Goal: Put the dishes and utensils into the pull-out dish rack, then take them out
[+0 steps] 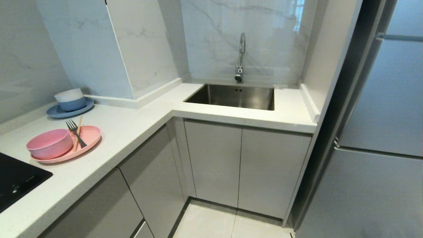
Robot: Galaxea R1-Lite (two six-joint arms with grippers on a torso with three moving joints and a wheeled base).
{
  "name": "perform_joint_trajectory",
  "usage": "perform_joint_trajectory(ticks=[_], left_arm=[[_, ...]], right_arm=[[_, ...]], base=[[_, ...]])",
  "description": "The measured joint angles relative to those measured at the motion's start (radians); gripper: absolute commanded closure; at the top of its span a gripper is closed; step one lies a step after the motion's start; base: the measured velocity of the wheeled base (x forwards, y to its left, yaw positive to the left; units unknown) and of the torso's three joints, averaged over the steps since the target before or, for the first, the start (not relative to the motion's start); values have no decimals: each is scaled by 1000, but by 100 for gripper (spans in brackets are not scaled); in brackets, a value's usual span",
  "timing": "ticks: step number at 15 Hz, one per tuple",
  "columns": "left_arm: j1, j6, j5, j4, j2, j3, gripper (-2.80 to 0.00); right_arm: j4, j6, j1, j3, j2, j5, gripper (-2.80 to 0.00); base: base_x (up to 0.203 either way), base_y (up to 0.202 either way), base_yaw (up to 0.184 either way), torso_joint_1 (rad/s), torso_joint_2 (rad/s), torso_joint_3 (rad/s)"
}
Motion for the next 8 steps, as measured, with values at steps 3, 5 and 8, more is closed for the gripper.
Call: perform_joint_trajectory(ticks=[3, 5, 8], left_arm=[[0, -1, 0, 0, 0, 0, 0], [0, -1, 0, 0, 0, 0, 0], [0, -4, 0, 1, 0, 0, 0]], right_arm=[[0, 0, 0, 0, 0, 0, 0], [0, 0, 0, 0, 0, 0, 0], [0, 0, 0, 0, 0, 0, 0]], base=[[0, 0, 0, -1, 5, 203], [0, 0, 0, 2, 1, 196], [0, 0, 0, 4, -2, 73]])
